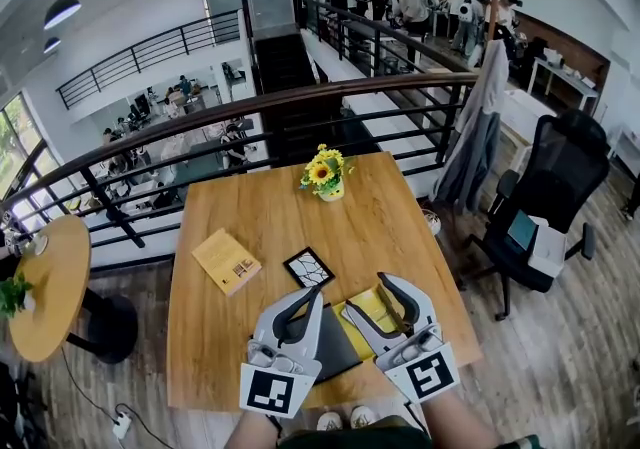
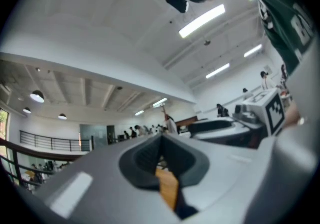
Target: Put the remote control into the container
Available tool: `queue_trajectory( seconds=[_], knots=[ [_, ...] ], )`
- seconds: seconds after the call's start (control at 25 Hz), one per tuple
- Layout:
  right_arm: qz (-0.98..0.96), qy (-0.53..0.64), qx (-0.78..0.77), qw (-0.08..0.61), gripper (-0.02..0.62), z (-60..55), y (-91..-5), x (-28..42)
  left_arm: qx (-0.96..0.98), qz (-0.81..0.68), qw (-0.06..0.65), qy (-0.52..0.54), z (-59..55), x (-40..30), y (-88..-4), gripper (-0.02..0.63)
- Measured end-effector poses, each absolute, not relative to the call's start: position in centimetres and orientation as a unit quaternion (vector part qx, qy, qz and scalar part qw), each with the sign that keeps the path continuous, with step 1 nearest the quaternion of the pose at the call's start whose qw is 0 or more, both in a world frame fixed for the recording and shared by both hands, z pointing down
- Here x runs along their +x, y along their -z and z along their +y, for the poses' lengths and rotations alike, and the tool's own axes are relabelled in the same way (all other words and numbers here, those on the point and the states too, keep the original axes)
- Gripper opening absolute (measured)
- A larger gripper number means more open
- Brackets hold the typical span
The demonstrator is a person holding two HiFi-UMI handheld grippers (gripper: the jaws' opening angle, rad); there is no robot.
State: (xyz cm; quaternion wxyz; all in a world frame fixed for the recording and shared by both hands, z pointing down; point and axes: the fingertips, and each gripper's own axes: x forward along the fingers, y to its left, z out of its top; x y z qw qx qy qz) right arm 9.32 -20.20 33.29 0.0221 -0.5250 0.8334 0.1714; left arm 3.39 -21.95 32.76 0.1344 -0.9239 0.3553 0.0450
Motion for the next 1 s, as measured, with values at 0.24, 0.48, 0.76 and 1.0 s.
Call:
queue_trajectory(
  seconds=[0.24,0.48,0.76,1.0],
  knots=[
    [0.815,-0.171,-0.552,0.040,0.124,-19.3,-32.9,10.0,-0.923,0.355,0.144,-0.045,-21.7,3.0,-32.6,-0.002],
    [0.813,-0.170,-0.556,0.045,0.020,-19.0,-33.0,9.7,-0.925,0.332,0.185,-0.020,-20.8,3.7,-33.1,-0.002],
    [0.822,-0.167,-0.543,0.047,0.018,-18.7,-33.1,9.1,-0.924,0.329,0.193,-0.019,-20.5,4.0,-33.1,0.000],
    [0.822,-0.170,-0.541,0.044,0.018,-18.5,-32.9,9.0,-0.923,0.332,0.194,-0.018,-20.5,3.9,-33.1,0.000]
  ],
)
